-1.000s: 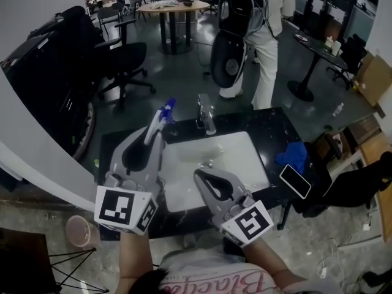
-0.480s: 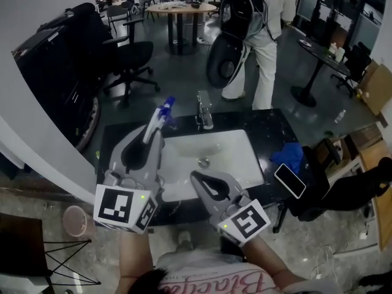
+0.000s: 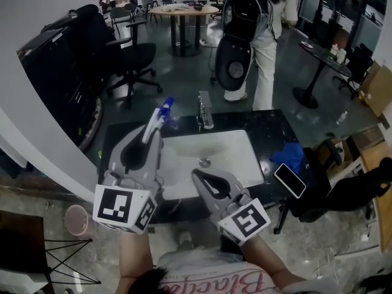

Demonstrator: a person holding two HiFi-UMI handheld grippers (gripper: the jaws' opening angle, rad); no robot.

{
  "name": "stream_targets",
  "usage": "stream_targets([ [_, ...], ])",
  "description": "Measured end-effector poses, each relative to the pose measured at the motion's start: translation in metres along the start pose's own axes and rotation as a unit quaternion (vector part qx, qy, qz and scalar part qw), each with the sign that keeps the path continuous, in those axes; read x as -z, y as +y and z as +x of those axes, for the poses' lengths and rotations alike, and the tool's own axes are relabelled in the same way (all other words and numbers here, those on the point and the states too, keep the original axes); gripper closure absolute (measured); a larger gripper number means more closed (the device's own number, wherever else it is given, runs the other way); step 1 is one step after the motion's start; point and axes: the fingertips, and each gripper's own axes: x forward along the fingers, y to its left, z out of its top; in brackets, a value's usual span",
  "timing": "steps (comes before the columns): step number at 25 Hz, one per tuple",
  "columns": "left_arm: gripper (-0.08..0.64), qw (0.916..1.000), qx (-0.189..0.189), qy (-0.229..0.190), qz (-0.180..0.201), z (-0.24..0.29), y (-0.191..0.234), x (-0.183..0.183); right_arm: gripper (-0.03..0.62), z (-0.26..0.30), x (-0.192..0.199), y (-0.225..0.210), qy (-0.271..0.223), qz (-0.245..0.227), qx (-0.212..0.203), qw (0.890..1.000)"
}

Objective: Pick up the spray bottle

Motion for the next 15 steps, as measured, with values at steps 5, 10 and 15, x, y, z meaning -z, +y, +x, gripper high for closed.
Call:
stream_targets([
  [5,0.500,1.0000,0.000,-0.001,0.000,0.0016,0.0024,-0.0012,0.592,0.0021,-0.0002,-0.0018,0.000,0.000,0.002,1.000],
  [10,0.500,1.0000,-0.001,-0.001,0.002,0.0024,0.0021,-0.0013,0.592,0.0035,0.0004,-0.0010,-0.002,0.003,-0.003,1.000],
  [15,0.500,1.0000,-0.001,0.001,0.002,0.0017,0.0005,-0.0015,0.592,0.0032,-0.0009,0.0000,-0.003,0.004,-0.004,1.000],
])
